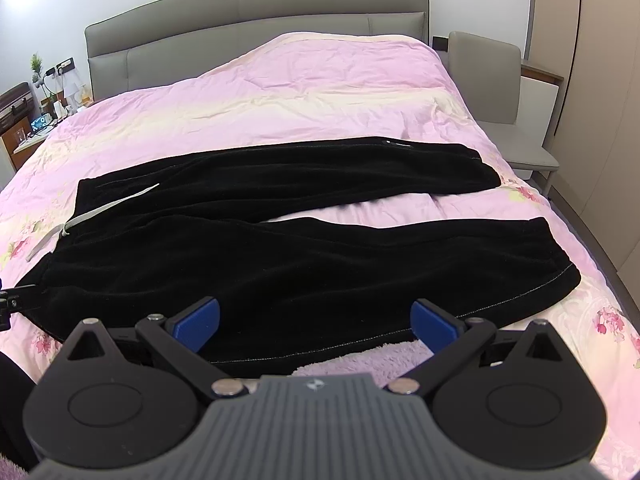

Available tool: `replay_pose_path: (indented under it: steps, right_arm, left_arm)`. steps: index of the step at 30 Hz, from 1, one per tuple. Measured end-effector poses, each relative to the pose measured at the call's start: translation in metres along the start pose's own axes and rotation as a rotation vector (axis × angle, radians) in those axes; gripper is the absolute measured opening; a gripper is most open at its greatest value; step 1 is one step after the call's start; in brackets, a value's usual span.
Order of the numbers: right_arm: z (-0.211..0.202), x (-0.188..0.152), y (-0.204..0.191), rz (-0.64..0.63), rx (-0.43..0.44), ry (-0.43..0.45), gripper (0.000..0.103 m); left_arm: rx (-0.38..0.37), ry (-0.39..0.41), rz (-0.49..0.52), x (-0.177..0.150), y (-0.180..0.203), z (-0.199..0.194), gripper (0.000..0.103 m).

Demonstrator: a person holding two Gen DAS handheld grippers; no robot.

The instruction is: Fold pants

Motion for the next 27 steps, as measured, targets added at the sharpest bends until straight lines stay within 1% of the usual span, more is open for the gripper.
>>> replay_pose_path:
  steps: [27]
  right_arm:
    - [0.0017,-0.0035,0.0018,0.013,0.002,-0.004,0.098]
  left_arm:
    - [-0.021,-0.02,-0.001,-0.0026,0.0019,0.0027,0.09]
Point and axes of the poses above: each gripper's, at about its wrist camera, not at the fingertips, and z roughly the way its jaws point, y to its right, x to its top, the point moved 10 cm from there along z, roughly the way its jaws point
